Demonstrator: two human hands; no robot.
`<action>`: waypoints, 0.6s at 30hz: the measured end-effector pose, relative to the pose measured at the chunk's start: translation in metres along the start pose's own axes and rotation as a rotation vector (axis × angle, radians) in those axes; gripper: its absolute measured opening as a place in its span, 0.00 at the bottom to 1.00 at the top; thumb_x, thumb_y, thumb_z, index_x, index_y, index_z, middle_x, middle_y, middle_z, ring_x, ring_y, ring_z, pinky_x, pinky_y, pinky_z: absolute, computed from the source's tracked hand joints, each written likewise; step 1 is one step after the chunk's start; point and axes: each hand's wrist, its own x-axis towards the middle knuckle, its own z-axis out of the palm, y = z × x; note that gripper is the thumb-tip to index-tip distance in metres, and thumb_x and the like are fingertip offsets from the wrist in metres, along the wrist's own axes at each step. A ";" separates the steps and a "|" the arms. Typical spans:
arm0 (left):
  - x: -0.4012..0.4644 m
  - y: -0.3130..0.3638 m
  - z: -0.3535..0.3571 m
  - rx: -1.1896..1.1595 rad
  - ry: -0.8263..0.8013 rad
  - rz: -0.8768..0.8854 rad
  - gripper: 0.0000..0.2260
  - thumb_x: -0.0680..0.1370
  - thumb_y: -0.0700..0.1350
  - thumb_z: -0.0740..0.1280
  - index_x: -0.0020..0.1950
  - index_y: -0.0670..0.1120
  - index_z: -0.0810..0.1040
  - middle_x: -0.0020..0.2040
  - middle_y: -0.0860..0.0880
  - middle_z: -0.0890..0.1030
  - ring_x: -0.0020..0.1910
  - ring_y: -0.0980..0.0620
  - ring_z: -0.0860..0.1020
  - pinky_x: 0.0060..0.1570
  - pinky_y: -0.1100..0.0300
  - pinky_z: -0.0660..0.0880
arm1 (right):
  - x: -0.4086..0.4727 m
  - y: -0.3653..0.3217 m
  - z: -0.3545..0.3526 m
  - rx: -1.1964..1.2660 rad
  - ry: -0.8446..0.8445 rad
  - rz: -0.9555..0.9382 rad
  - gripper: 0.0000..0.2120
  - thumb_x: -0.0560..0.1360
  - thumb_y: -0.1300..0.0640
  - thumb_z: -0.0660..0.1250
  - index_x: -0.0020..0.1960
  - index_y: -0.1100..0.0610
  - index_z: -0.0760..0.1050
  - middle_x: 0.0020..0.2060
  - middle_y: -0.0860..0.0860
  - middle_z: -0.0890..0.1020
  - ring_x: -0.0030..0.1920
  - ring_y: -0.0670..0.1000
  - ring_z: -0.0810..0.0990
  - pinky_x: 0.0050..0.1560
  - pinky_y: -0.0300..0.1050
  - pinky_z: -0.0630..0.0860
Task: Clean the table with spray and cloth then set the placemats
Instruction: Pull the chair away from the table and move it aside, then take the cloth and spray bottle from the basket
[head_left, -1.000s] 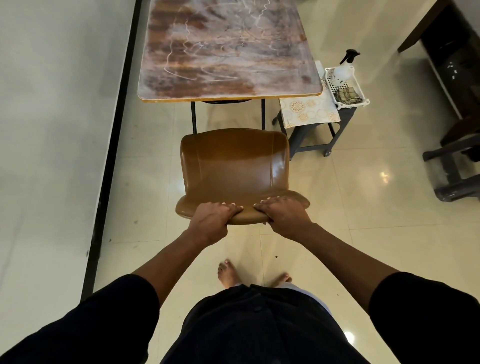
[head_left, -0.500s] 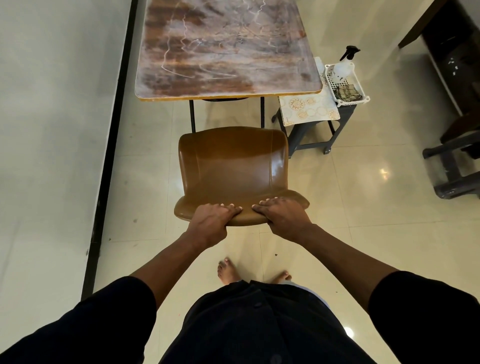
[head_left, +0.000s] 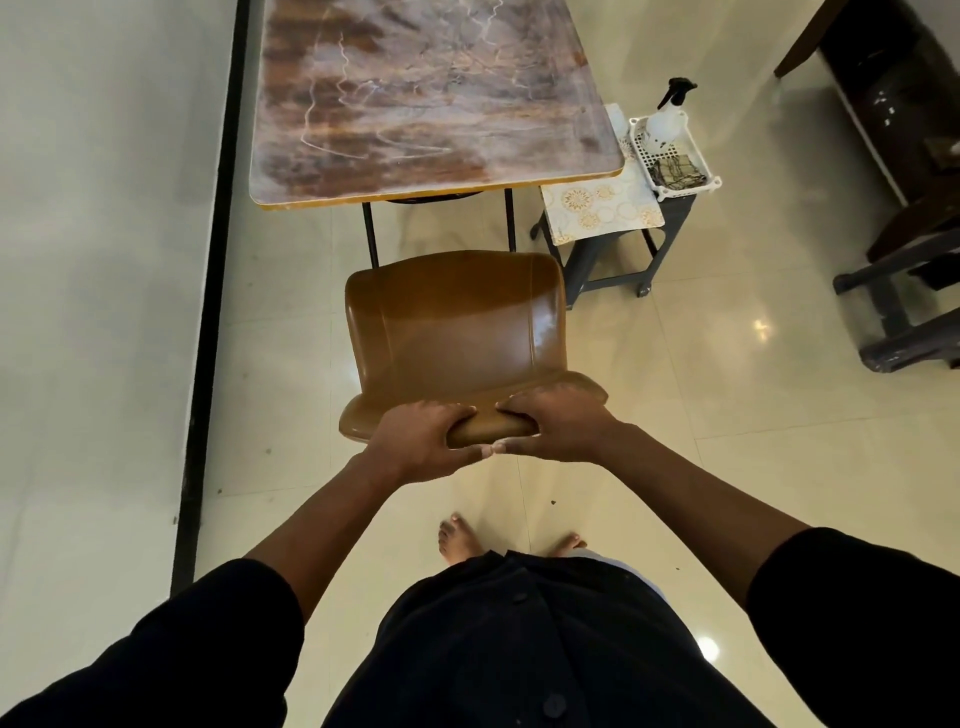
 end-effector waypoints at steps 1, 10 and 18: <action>0.001 0.002 -0.003 -0.039 -0.025 -0.005 0.32 0.81 0.71 0.60 0.77 0.53 0.75 0.63 0.53 0.84 0.57 0.50 0.82 0.46 0.58 0.74 | -0.002 0.002 -0.002 0.050 0.008 0.017 0.30 0.77 0.29 0.62 0.69 0.47 0.78 0.59 0.45 0.84 0.56 0.50 0.82 0.54 0.51 0.79; 0.028 0.046 -0.024 -0.439 0.077 -0.026 0.18 0.85 0.54 0.66 0.74 0.51 0.80 0.70 0.51 0.83 0.56 0.49 0.84 0.51 0.50 0.82 | -0.035 0.053 -0.016 0.342 0.291 0.280 0.15 0.83 0.46 0.65 0.65 0.49 0.83 0.56 0.49 0.87 0.55 0.52 0.84 0.54 0.50 0.80; 0.081 0.141 -0.039 -0.535 0.179 -0.026 0.14 0.86 0.50 0.66 0.69 0.51 0.84 0.65 0.54 0.85 0.64 0.56 0.82 0.66 0.56 0.77 | -0.083 0.141 -0.050 0.527 0.440 0.331 0.12 0.83 0.51 0.68 0.62 0.52 0.84 0.57 0.47 0.87 0.50 0.45 0.84 0.56 0.46 0.81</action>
